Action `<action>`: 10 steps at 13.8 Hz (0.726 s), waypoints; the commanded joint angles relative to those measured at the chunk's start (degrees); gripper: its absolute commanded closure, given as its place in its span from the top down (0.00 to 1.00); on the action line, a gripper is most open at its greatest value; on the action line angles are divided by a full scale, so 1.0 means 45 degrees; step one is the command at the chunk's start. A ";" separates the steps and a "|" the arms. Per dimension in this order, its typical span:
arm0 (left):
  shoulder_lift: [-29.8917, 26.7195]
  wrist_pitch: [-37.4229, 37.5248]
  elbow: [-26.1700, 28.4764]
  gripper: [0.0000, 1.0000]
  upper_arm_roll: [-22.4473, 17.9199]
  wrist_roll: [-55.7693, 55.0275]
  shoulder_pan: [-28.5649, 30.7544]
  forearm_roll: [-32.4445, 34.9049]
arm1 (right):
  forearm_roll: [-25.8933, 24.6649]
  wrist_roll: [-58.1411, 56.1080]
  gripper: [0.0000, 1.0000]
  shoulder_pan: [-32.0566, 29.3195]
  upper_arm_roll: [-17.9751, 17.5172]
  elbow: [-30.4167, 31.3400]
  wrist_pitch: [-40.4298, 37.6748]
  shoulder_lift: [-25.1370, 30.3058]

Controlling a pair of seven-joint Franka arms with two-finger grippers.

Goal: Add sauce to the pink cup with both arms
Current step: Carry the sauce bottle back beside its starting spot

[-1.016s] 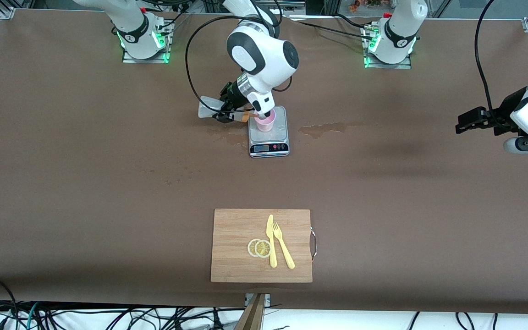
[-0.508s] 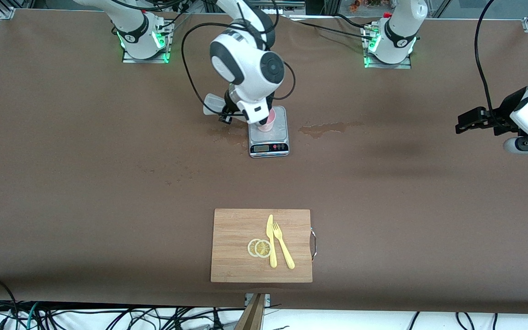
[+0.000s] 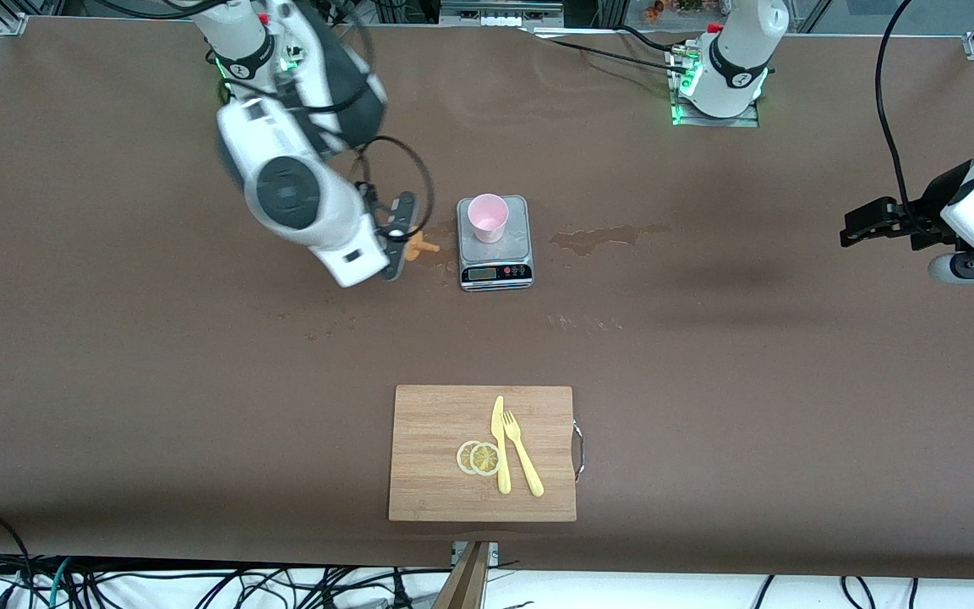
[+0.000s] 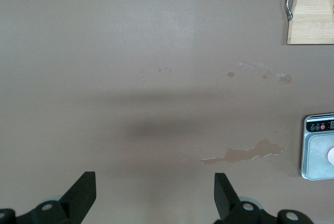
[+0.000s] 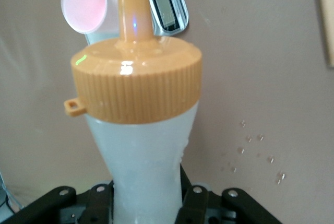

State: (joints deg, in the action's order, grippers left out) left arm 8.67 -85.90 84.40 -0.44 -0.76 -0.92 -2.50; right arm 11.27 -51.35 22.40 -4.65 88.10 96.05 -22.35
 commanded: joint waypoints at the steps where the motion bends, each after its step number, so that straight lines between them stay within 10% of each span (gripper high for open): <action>1: 0.0144 0.0240 -0.0378 1.00 -0.0040 0.0246 -0.0048 -0.0127 | 0.2000 -0.2193 0.11 -0.1593 -0.0333 0.0753 0.0646 0.0514; 10: 0.0144 0.0240 -0.0378 1.00 -0.0040 0.0246 -0.0029 -0.0127 | 0.8581 -1.2542 0.13 -0.3062 0.3062 0.3173 -0.0307 -0.0206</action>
State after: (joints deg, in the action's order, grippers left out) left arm 8.67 -85.90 84.38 -0.41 -0.76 -0.95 -2.50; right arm 44.13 -99.16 9.26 7.37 99.03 96.42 -22.96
